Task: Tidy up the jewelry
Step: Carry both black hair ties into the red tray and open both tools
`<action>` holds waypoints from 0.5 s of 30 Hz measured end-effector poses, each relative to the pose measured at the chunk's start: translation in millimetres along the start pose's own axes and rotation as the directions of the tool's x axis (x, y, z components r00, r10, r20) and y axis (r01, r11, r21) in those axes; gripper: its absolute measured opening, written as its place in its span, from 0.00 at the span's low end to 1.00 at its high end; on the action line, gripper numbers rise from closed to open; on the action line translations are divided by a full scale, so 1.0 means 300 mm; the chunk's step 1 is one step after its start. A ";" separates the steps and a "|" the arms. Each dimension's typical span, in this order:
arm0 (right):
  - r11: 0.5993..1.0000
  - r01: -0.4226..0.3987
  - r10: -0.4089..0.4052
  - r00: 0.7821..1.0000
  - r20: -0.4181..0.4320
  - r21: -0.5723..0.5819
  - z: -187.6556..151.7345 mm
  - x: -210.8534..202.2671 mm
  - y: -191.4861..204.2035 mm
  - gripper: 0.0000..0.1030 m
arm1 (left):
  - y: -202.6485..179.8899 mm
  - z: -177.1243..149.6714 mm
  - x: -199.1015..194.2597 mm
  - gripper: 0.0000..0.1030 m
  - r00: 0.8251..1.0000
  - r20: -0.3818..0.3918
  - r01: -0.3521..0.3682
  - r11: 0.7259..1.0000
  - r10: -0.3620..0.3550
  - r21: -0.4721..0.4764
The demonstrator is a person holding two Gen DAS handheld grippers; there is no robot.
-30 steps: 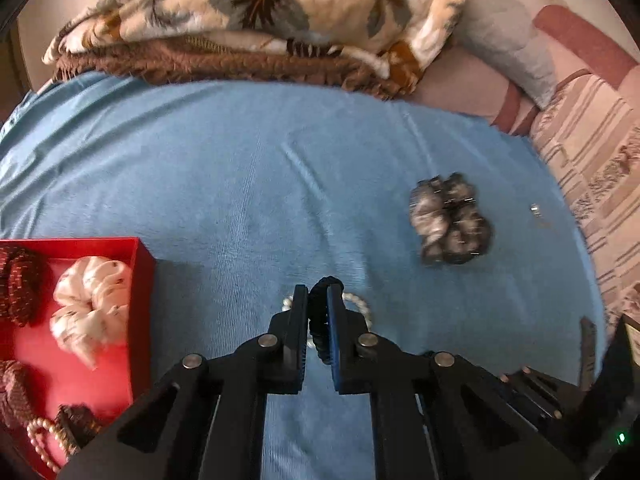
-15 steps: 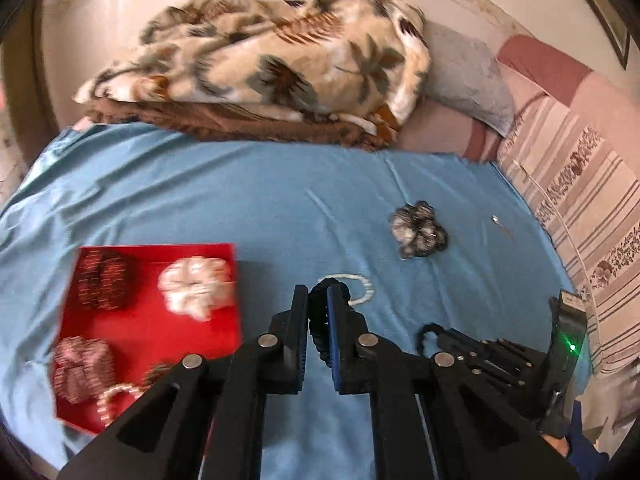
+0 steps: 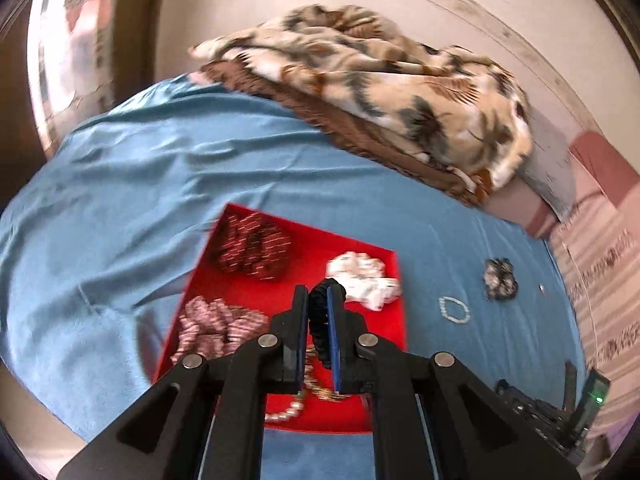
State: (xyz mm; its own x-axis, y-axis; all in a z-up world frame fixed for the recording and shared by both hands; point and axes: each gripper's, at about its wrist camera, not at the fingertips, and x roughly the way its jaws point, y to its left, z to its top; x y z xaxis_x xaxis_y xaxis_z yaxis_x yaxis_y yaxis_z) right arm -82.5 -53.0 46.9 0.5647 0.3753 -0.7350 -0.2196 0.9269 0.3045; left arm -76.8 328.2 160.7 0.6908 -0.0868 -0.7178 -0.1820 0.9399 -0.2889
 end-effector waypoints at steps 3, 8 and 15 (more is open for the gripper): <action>0.999 -0.019 0.019 1.000 0.003 -0.026 0.033 -0.006 0.066 0.10 | 0.063 -0.002 0.046 0.09 1.000 -0.009 0.010 0.998 -0.010 -0.054; 0.993 -0.064 0.061 0.998 -0.030 -0.095 0.110 0.047 0.221 0.10 | 0.152 -0.007 0.134 0.09 0.999 -0.018 0.025 0.989 -0.028 -0.145; 0.978 -0.115 0.100 0.990 -0.095 -0.173 0.205 0.185 0.439 0.10 | 0.271 0.019 0.256 0.09 0.999 -0.004 0.040 0.969 -0.042 -0.244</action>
State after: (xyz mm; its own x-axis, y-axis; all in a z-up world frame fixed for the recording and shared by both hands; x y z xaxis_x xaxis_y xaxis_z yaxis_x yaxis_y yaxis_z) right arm -31.1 89.2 83.5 0.4615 0.4651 -0.7555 -0.4170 0.8653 0.2780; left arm -34.5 399.8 85.7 0.6948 -0.1278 -0.7078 -0.3197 0.8267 -0.4630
